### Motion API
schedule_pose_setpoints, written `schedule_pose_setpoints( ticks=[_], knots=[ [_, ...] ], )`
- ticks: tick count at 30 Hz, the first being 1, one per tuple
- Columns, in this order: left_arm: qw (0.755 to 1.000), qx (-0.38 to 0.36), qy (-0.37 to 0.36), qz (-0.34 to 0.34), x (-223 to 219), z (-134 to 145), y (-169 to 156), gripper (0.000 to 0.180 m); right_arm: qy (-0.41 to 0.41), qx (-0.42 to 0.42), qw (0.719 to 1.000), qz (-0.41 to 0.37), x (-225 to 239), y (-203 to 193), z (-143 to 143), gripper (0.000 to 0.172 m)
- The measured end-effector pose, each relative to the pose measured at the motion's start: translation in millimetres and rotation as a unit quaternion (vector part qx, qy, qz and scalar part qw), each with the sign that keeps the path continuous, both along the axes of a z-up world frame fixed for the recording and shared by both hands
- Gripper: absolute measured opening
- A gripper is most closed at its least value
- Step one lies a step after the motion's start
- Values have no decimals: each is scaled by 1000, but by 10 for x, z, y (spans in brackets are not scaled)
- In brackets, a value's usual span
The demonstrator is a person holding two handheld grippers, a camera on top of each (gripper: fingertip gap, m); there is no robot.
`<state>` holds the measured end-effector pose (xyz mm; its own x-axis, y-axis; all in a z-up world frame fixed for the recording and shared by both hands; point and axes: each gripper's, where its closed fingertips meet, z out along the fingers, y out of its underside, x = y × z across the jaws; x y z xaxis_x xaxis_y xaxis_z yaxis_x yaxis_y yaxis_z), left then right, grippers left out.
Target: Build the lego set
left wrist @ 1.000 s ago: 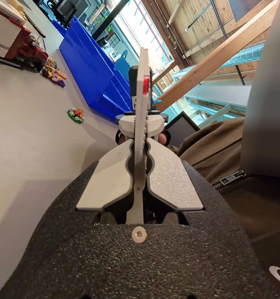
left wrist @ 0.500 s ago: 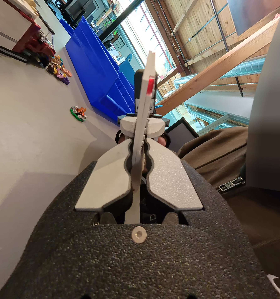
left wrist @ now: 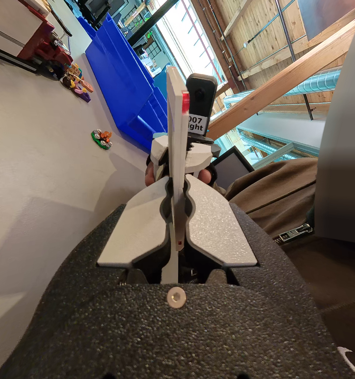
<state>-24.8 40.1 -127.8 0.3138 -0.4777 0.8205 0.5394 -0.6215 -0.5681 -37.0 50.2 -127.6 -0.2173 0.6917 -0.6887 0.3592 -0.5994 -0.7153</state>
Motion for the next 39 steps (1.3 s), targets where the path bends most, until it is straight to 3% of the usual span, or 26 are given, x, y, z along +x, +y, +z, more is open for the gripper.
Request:
schedule_pose_setpoints(
  ticks=[10,15,21,27,32,36,39],
  knots=[
    [1000,-12,14,11,-29,-47,45,9,-12,18,1000,-13,-1,46,-58,20],
    [996,-54,-34,66,-272,-98,157,9,-37,108,993,-23,37,127,-151,37],
    [989,-82,-55,111,-461,-167,244,9,-83,219,972,2,33,26,-362,46],
    [976,-127,-51,167,-615,-311,334,9,-119,263,957,-34,-79,48,-501,62],
    [968,-153,-50,194,-652,-390,394,9,-181,336,923,-51,-159,86,-683,81],
    [967,-161,-56,187,-579,-406,414,11,-222,380,896,-53,-170,157,-810,78],
    [969,-166,-63,171,-554,-407,402,13,-224,381,896,-35,-140,182,-830,77]
  ],
)
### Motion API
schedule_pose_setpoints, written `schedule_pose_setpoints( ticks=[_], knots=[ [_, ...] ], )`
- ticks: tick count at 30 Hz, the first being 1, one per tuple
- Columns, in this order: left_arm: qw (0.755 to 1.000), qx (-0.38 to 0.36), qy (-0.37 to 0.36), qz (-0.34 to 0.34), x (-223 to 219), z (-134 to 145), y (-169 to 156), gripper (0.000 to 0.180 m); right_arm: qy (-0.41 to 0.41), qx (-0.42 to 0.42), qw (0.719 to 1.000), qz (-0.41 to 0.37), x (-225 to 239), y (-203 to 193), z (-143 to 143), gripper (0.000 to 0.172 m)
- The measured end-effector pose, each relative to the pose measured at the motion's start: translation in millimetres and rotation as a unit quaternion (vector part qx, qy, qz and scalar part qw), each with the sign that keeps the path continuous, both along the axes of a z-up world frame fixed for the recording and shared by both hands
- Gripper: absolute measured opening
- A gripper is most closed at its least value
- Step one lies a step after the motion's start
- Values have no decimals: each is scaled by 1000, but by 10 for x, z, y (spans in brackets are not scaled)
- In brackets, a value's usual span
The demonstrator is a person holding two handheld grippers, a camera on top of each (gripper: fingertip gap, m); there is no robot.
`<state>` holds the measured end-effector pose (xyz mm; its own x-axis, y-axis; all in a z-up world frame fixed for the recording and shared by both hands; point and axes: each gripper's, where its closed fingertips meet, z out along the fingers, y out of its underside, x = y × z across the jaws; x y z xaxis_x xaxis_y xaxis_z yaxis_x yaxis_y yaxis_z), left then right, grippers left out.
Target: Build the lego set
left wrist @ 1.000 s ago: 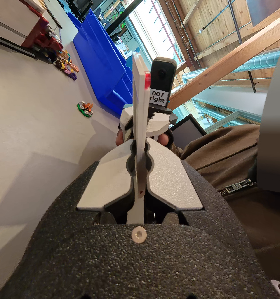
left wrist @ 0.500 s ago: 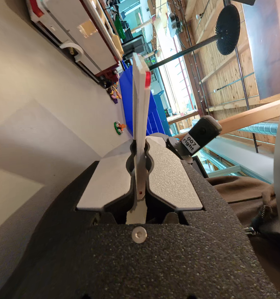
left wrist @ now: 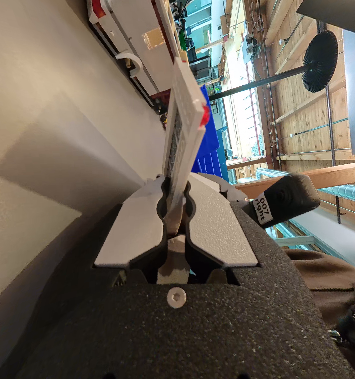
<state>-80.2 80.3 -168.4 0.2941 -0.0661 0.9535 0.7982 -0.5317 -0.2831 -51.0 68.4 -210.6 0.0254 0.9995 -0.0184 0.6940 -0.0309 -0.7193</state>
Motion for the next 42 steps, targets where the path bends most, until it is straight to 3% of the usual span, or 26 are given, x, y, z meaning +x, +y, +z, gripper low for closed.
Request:
schedule_pose_setpoints(
  ticks=[3,10,15,18,22,29,37,42],
  knots=[
    [1000,-11,3,-19,5,-32,-54,28,-6,7,1000,19,56,88,13,77],
    [998,-30,56,-10,-261,-76,-319,36,-33,33,994,103,179,340,37,76],
    [996,10,87,8,-454,49,-464,37,-55,58,985,152,185,444,31,76],
    [987,53,154,4,-548,177,-500,42,-51,69,982,166,197,441,87,74],
    [949,92,302,16,-805,310,-472,55,-22,60,983,169,237,352,247,75],
    [831,133,540,25,-1244,539,-17,71,31,26,986,159,79,-16,281,77],
    [752,139,643,-34,-1519,483,935,68,40,-2,983,181,-501,-701,178,80],
    [755,124,639,-77,-1354,208,1019,73,9,13,976,218,-720,-915,7,83]
  ],
)
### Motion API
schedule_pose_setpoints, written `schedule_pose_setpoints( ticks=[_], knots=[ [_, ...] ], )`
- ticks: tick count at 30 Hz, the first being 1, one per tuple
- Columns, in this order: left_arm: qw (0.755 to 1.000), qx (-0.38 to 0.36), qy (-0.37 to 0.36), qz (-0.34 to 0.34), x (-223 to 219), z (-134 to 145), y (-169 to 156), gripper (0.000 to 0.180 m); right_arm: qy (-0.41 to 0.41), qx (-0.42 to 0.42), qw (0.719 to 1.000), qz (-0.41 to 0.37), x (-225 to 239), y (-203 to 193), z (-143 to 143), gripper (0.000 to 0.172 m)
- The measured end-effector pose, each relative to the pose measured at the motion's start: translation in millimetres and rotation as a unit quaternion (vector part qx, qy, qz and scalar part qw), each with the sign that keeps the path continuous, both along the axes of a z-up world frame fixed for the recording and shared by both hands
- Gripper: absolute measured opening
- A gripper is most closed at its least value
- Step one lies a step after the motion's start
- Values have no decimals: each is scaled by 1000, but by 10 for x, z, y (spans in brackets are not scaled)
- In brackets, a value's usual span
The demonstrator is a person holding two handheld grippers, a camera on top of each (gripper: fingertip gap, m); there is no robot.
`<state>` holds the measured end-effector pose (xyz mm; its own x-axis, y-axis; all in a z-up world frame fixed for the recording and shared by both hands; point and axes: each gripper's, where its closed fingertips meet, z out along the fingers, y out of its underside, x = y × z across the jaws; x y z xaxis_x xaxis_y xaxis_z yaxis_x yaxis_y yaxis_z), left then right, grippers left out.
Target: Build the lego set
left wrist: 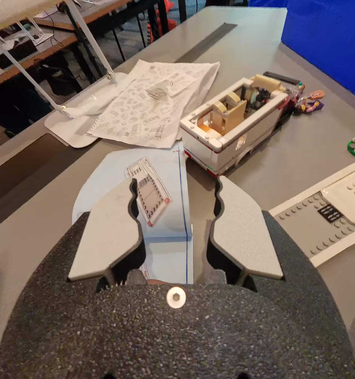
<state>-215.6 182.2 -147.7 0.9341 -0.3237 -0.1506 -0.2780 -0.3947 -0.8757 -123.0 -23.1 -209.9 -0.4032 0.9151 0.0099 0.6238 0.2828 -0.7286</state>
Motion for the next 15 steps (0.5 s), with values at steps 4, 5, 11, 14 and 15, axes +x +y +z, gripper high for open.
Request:
schedule_pose_setpoints(
  ticks=[4,5,11,14,15],
  knots=[
    [998,-3,60,-10,73,-145,-66,68,3,23,999,23,-109,-47,-28,83],
    [998,-10,63,-20,112,-178,-69,67,-5,20,999,31,-99,-66,-48,83],
    [991,4,128,-25,132,-234,7,51,-8,-13,999,45,-71,-88,-20,76],
    [989,-19,146,-16,77,-348,3,41,-16,-35,998,42,-69,-67,-9,75],
    [989,-31,147,-15,62,-391,-8,41,-18,-44,998,40,-71,-59,-3,74]
  ],
)
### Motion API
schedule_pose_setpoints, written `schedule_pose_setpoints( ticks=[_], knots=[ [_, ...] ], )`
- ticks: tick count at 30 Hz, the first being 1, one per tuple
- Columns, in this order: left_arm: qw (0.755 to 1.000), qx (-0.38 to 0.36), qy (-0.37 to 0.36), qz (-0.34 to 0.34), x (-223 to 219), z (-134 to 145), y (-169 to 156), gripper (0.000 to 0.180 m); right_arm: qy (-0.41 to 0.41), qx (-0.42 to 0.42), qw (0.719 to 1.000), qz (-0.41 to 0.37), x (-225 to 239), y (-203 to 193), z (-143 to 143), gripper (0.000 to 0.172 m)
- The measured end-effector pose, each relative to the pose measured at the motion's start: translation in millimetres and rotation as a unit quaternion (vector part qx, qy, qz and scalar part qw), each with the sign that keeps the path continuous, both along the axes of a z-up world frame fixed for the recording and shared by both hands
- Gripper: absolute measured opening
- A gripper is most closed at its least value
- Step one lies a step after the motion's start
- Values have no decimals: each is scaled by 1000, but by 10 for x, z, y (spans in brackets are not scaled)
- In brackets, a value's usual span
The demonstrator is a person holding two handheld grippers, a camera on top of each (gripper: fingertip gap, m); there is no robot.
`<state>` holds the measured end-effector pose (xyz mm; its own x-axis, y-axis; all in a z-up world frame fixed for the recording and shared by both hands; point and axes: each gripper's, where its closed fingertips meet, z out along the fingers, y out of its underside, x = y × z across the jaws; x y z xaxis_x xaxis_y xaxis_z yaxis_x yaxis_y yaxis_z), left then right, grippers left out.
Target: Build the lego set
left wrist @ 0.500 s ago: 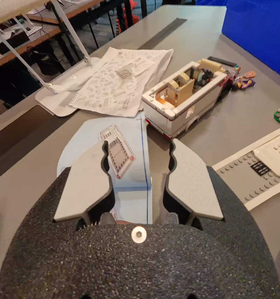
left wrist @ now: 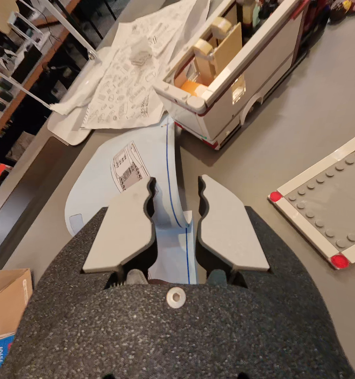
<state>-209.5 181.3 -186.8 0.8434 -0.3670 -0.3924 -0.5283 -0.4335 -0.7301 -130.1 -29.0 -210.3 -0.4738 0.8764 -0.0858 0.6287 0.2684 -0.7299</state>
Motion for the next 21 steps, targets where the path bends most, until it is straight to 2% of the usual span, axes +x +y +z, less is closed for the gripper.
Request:
schedule_pose_setpoints(
  ticks=[6,14,21],
  knots=[
    [999,-26,-22,29,-71,-22,-75,38,-22,-41,999,-7,-10,25,4,71],
    [998,-32,-17,56,-169,-5,-168,39,-25,-29,999,-3,1,12,-18,71],
    [993,-44,-58,96,-238,-44,-302,39,-25,-28,999,-4,10,19,-21,71]
  ],
)
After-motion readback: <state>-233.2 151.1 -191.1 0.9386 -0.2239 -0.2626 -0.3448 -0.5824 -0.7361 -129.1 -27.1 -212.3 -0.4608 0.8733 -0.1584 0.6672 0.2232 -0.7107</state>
